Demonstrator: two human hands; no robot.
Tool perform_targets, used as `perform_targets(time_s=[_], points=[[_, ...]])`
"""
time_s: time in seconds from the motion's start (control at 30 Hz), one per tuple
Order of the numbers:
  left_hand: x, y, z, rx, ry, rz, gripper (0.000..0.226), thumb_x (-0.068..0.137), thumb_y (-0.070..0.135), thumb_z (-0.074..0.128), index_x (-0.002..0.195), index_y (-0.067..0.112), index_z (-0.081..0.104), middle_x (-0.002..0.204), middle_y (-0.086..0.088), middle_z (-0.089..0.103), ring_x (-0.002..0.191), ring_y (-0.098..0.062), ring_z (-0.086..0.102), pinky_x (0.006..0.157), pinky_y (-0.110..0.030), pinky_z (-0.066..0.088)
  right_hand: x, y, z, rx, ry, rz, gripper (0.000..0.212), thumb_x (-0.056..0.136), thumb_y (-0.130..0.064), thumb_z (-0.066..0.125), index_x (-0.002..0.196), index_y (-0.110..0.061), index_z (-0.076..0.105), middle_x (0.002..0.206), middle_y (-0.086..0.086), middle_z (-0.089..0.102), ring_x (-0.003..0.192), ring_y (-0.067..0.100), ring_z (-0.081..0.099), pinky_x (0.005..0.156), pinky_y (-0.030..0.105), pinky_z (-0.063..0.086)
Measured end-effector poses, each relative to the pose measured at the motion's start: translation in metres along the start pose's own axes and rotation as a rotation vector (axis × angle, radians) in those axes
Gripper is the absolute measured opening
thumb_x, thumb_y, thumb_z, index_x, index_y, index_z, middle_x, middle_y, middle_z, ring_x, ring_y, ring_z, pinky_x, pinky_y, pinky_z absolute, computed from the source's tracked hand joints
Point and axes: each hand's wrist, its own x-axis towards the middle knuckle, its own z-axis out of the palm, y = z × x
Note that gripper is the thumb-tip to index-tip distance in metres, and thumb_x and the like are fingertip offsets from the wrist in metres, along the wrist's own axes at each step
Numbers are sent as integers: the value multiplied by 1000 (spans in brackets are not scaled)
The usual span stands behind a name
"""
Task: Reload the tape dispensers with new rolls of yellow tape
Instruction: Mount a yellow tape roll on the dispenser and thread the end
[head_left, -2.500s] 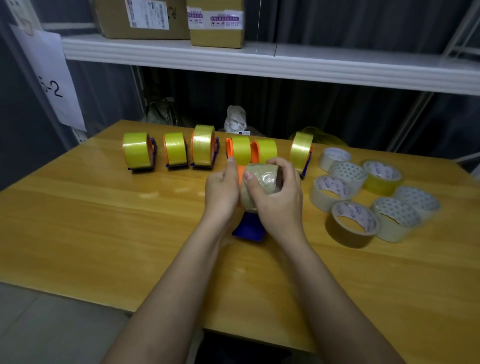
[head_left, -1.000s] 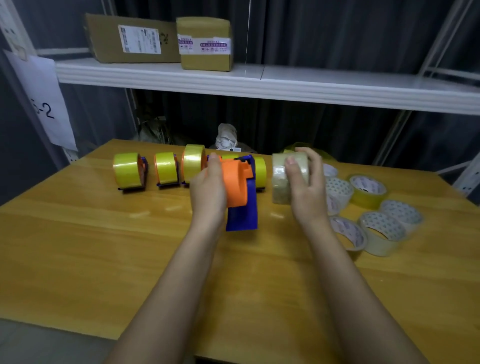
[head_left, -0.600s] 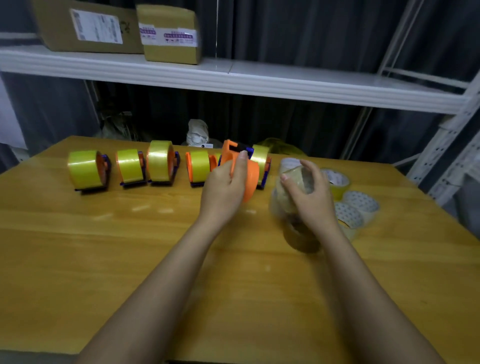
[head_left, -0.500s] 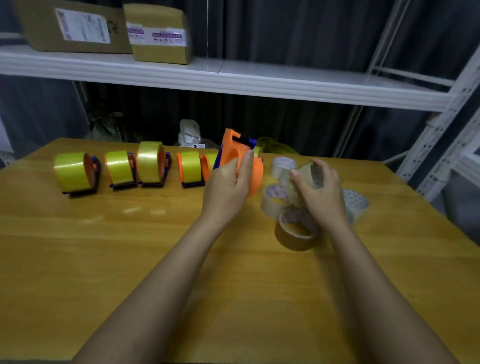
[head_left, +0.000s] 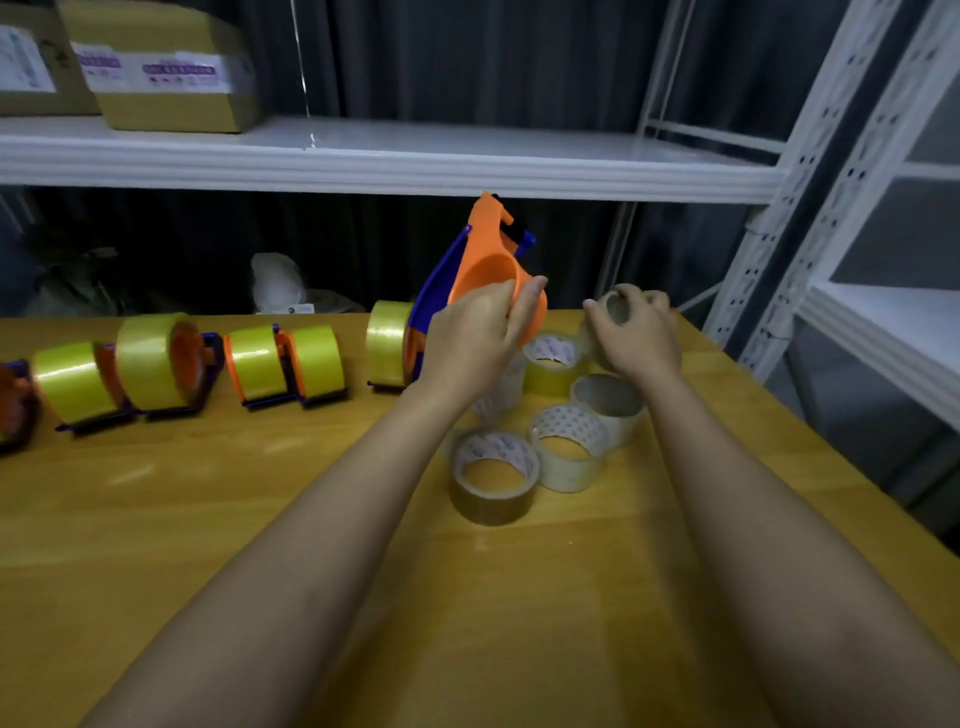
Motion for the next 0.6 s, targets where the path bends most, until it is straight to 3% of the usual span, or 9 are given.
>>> perform_targets(time_s=[0.3, 0.43, 0.53, 0.6], points=[[33, -4, 51, 9, -107, -10, 46, 101, 37, 39, 60, 27, 23, 56, 7, 33, 57, -21, 46, 53, -36, 34, 41, 48, 10, -280, -131, 17, 69, 88, -58, 56, 144, -20, 41, 149, 11, 33, 136, 35, 28, 106, 45, 33], [42, -11, 62, -50, -144, -55, 39, 101, 42, 35, 69, 18, 39, 57, 9, 38, 61, -19, 48, 58, -33, 35, 47, 57, 21, -258, -252, 25, 73, 89, -65, 47, 148, -23, 33, 153, 11, 30, 137, 35, 31, 106, 47, 34], [43, -19, 69, -116, -97, -81, 45, 100, 42, 36, 63, 16, 37, 54, 6, 37, 52, -16, 44, 52, -29, 27, 46, 55, 27, -240, -203, -144, 63, 94, -55, 46, 148, -23, 34, 154, 8, 32, 140, 28, 29, 112, 46, 30], [44, -22, 70, -176, -82, -100, 46, 101, 39, 37, 58, 22, 31, 52, 5, 35, 46, -11, 38, 48, -27, 23, 46, 48, 29, -232, -276, -261, 61, 92, -45, 55, 147, -23, 37, 153, 6, 33, 140, 25, 28, 113, 42, 27]])
